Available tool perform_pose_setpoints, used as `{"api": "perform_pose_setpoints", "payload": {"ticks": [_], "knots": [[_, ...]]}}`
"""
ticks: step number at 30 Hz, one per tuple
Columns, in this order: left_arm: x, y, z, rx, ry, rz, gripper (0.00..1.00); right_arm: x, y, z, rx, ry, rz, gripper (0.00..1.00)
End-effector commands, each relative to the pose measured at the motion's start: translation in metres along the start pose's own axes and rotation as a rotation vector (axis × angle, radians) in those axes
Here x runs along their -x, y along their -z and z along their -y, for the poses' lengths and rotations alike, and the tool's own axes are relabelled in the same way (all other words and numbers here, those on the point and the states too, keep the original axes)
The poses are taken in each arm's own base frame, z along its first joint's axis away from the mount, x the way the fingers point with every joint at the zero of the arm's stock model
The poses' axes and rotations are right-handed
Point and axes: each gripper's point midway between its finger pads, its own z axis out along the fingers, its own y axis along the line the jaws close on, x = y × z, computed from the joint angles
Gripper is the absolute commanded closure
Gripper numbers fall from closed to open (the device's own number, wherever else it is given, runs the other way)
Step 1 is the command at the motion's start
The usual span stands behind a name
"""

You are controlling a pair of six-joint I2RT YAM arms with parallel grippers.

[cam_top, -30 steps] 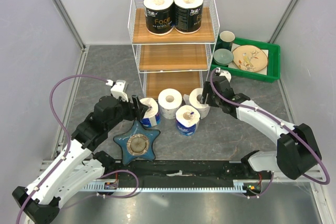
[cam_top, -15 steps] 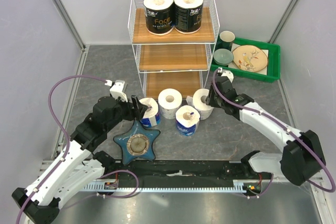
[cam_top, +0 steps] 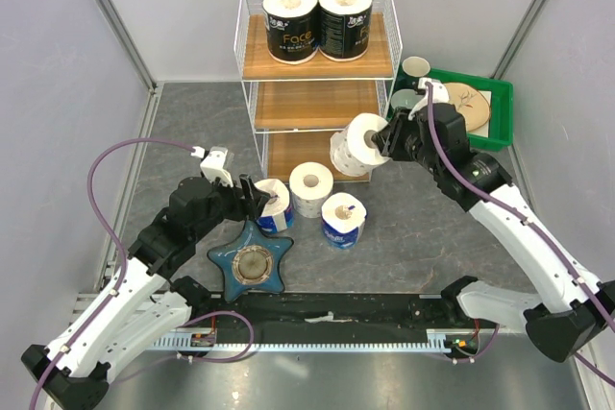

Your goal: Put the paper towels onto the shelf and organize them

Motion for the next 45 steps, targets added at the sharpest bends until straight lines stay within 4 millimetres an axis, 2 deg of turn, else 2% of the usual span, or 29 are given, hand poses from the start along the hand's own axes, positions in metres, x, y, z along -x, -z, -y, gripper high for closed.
{"api": "perform_pose_setpoints", "payload": {"ticks": [1, 2, 5, 10, 16, 23, 34, 45], "knots": [[0.010, 0.003, 0.003, -0.013, -0.025, 0.029, 0.23, 0.043, 0.012, -0.037, 0.124, 0.007, 0.084, 0.85], [0.009, 0.003, 0.002, -0.011, -0.027, 0.028, 0.23, 0.055, 0.015, -0.041, 0.129, 0.005, 0.112, 0.84], [0.010, 0.003, 0.003, -0.013, -0.027, 0.029, 0.23, 0.069, 0.013, -0.048, 0.135, 0.013, 0.132, 0.85], [0.010, 0.003, 0.003, -0.012, -0.025, 0.031, 0.23, 0.076, 0.006, -0.061, 0.157, 0.018, 0.133, 0.84], [0.010, 0.004, 0.003, -0.015, -0.025, 0.032, 0.23, 0.086, 0.022, -0.073, 0.172, 0.009, 0.182, 0.85], [0.010, 0.003, 0.004, -0.018, -0.025, 0.030, 0.23, 0.101, 0.035, -0.074, 0.137, 0.017, 0.234, 0.84], [0.011, 0.004, 0.002, -0.010, -0.020, 0.035, 0.23, 0.111, 0.020, -0.068, 0.044, 0.051, 0.258, 0.83], [0.012, 0.004, 0.002, -0.014, -0.019, 0.040, 0.23, 0.108, 0.004, -0.065, -0.017, 0.073, 0.255, 0.83]]}}
